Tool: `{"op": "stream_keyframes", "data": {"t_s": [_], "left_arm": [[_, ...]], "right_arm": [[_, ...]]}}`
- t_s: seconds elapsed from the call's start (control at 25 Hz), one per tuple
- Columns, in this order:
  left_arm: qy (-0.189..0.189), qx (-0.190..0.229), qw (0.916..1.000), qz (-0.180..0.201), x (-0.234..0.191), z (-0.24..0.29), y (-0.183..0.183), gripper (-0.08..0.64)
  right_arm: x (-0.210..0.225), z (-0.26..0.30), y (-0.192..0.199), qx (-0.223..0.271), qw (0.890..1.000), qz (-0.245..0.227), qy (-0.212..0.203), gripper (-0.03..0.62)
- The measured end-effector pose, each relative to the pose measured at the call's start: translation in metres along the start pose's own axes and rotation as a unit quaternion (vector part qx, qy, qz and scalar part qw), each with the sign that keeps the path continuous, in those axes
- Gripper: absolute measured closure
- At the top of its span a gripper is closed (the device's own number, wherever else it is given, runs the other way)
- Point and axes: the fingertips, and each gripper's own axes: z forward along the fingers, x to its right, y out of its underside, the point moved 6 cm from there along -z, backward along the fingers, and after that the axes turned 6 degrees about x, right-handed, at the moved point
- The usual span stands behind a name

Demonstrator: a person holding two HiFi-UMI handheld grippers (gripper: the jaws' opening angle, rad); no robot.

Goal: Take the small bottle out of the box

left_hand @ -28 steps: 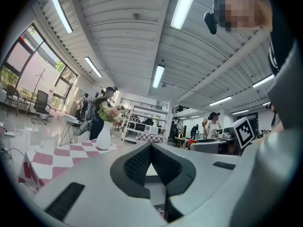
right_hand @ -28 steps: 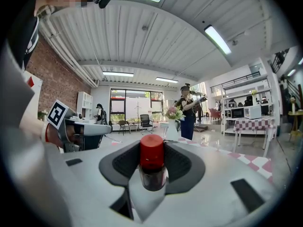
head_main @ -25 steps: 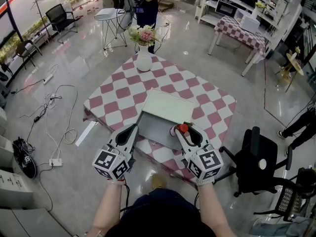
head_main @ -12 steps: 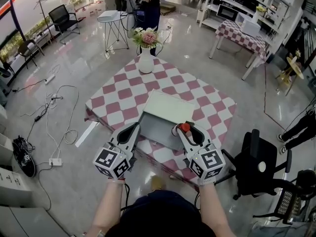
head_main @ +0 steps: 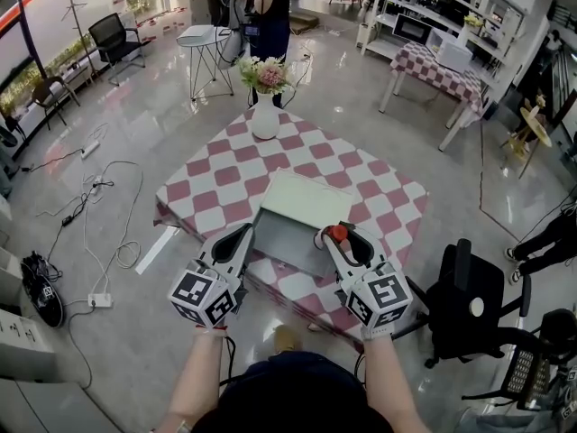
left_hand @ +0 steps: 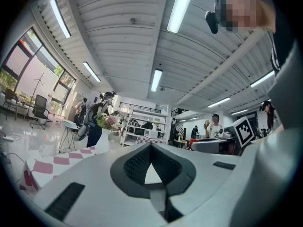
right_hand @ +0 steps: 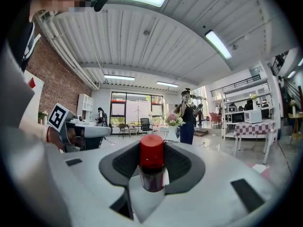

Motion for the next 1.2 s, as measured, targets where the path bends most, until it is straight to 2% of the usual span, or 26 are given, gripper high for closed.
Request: {"op": "stream_keyframes", "data": {"t_s": [1.2], "left_arm": [[-0.001,0.029,0.9995,0.011,0.006,-0.006,-0.023,0.548]], "right_arm": [[-0.003,-0.007,-0.028,0.02,1.0,-0.014,-0.001,0.442]]}}
